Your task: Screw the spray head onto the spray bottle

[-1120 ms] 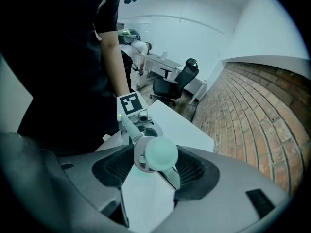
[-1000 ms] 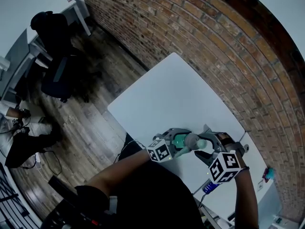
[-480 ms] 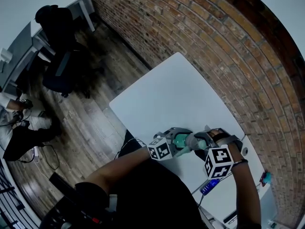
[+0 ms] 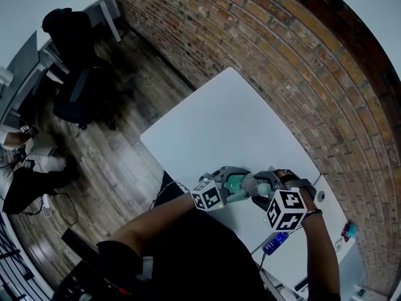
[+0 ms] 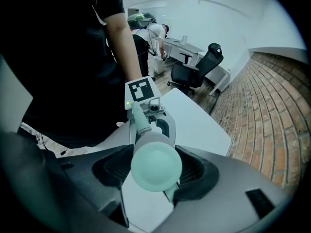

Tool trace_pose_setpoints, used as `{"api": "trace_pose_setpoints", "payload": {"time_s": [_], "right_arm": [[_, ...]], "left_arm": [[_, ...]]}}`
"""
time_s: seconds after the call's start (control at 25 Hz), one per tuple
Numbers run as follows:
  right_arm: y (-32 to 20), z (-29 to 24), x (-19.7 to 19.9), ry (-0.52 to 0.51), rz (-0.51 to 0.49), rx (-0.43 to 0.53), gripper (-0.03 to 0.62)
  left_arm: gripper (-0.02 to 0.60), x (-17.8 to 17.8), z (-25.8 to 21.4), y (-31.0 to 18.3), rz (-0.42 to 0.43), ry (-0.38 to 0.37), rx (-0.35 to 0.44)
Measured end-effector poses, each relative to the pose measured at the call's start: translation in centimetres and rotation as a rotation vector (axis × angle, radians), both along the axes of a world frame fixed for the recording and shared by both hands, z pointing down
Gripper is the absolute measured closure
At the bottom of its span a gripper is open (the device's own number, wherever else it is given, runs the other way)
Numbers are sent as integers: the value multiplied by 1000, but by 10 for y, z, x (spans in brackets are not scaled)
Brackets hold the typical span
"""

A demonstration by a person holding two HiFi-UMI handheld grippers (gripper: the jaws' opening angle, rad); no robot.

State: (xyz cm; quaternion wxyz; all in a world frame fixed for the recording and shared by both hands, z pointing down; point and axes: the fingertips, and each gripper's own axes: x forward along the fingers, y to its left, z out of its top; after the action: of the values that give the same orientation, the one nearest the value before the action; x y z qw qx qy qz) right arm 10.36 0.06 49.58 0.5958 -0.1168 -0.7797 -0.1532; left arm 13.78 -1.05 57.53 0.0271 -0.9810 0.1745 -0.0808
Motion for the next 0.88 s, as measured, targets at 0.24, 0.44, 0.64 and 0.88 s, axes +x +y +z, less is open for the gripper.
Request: {"api": "trace_pose_setpoints", "payload": {"time_s": [0.24,0.44,0.64,0.88], "right_arm": [[-3,-1,-2,-45,192,-22,341],[-6,-2,-4,-107,424,-42,339],[-9,-2,-4,-131,516,-45,336],[-13,-3,-4,-178,637,-85,332]], "left_arm": [[250,-1,1,-1,-11,7,-5],[244,-2,1,-1,-23,17,-10],[244,-2,1,-1,-29,11,-9],[244,-2,2,-1,-32,9,-1]]}}
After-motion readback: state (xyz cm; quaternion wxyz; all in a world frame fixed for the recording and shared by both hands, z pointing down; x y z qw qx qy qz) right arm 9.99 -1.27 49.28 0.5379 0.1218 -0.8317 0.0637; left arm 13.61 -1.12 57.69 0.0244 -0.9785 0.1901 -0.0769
